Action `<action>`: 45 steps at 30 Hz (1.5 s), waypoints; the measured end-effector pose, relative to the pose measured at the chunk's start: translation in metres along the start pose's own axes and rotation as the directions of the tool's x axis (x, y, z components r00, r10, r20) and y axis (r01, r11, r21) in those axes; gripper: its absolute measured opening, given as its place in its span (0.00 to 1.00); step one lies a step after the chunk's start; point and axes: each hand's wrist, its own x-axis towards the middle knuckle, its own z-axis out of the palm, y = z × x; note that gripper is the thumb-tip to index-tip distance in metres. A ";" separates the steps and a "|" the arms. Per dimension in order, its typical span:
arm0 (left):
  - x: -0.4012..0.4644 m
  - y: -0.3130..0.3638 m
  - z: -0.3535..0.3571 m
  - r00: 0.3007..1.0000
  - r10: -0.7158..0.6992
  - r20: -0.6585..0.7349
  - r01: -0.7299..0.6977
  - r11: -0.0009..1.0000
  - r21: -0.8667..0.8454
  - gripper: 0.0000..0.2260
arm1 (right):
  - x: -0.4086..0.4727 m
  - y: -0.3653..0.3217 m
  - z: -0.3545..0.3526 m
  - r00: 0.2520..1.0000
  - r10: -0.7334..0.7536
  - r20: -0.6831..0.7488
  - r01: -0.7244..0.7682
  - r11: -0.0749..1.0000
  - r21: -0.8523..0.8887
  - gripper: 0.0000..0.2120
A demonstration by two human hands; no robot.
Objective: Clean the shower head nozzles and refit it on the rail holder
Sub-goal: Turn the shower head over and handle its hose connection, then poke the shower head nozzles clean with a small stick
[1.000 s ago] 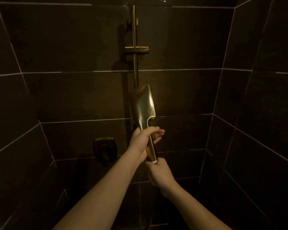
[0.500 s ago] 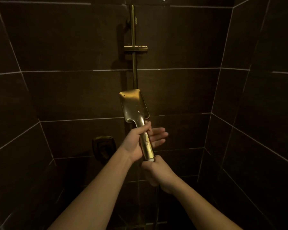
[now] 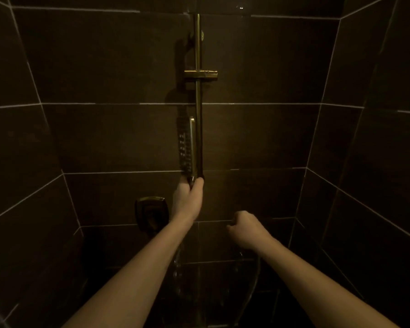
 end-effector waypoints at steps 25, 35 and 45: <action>0.036 0.010 -0.004 0.991 0.115 0.070 -0.110 0.992 -0.059 0.18 | 0.062 -0.045 -0.060 0.983 -0.096 0.158 0.182 0.655 -0.734 0.15; 0.058 0.022 -0.024 0.996 0.069 0.054 -0.064 0.995 -0.082 0.18 | 0.104 -0.067 -0.092 0.983 -0.119 0.140 0.163 0.917 -0.364 0.16; 0.096 0.057 -0.044 0.992 0.115 0.047 -0.111 0.990 -0.089 0.19 | 0.165 -0.138 -0.193 0.897 -0.414 -0.155 0.372 0.896 -0.243 0.18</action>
